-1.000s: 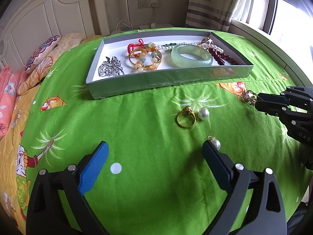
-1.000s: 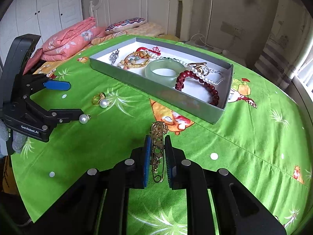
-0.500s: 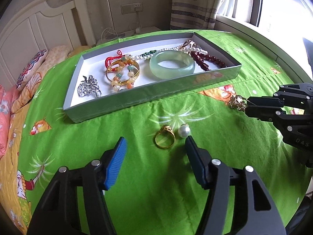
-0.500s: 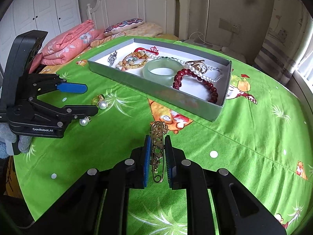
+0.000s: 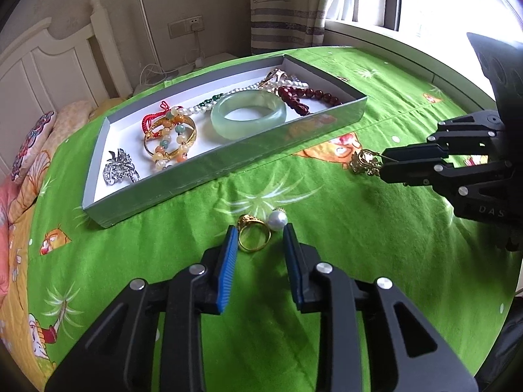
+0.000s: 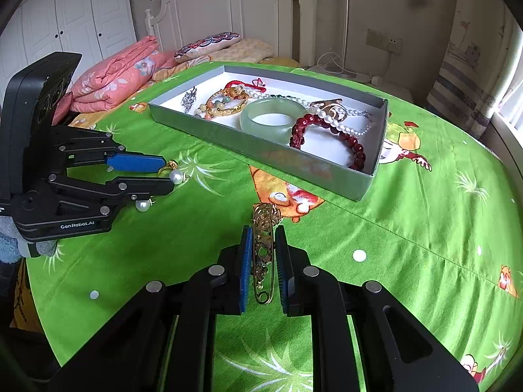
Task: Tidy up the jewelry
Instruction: 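Grasp the gold ring with the left tool while the right tool holds the gold brooch, then carry the gold ring with the left tool while the right tool carries the brooch into the box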
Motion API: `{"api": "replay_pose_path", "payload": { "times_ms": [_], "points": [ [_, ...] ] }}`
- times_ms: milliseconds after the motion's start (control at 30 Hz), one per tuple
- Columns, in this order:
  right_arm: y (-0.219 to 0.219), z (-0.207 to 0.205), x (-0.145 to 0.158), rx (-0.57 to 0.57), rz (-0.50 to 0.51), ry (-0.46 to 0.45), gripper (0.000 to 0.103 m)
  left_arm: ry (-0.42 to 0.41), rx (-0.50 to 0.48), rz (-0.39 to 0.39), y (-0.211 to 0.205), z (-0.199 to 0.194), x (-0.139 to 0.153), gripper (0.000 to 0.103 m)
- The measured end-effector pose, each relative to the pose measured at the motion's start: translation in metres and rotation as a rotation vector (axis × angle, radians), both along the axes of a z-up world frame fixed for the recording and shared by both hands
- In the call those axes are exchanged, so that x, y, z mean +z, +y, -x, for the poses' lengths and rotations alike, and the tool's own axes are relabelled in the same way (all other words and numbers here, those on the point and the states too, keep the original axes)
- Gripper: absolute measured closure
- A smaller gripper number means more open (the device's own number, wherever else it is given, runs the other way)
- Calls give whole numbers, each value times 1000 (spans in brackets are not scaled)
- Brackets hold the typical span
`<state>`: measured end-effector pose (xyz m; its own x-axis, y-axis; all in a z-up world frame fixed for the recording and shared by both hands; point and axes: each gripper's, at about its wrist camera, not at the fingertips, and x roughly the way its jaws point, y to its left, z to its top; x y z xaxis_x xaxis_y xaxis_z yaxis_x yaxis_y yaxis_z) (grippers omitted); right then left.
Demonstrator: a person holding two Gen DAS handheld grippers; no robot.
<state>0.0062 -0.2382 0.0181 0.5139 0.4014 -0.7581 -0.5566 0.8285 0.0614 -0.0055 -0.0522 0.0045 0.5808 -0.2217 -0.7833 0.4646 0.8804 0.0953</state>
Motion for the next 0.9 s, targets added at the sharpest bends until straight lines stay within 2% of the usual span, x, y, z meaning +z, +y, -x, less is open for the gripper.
{"api": "replay_pose_path", "payload": {
  "times_ms": [233, 300, 333, 567, 767, 800, 833, 900],
  "points": [
    [0, -1, -1, 3, -7, 11, 88, 19, -42, 31, 10, -12, 0, 68],
    [0, -1, -1, 3, -7, 10, 88, 29, -47, 45, 11, -14, 0, 73],
    [0, 0, -1, 3, -7, 9, 88, 22, -46, 42, 11, -13, 0, 82],
    [0, 7, 4, 13, -32, -23, 89, -20, -37, 19, 7, 2, 2, 82],
    [-3, 14, 10, 14, -70, -45, 90, -64, -35, 31, 9, 14, 19, 82],
    [-4, 14, 11, 13, -76, -49, 91, -72, -33, 35, 9, 14, 23, 82],
    [-5, 14, 13, 11, -85, -55, 97, -78, -31, 39, 9, 14, 25, 82],
    [-8, 13, 15, -3, -109, -63, 97, -84, -27, 42, 10, 12, 29, 82]
  ]
}}
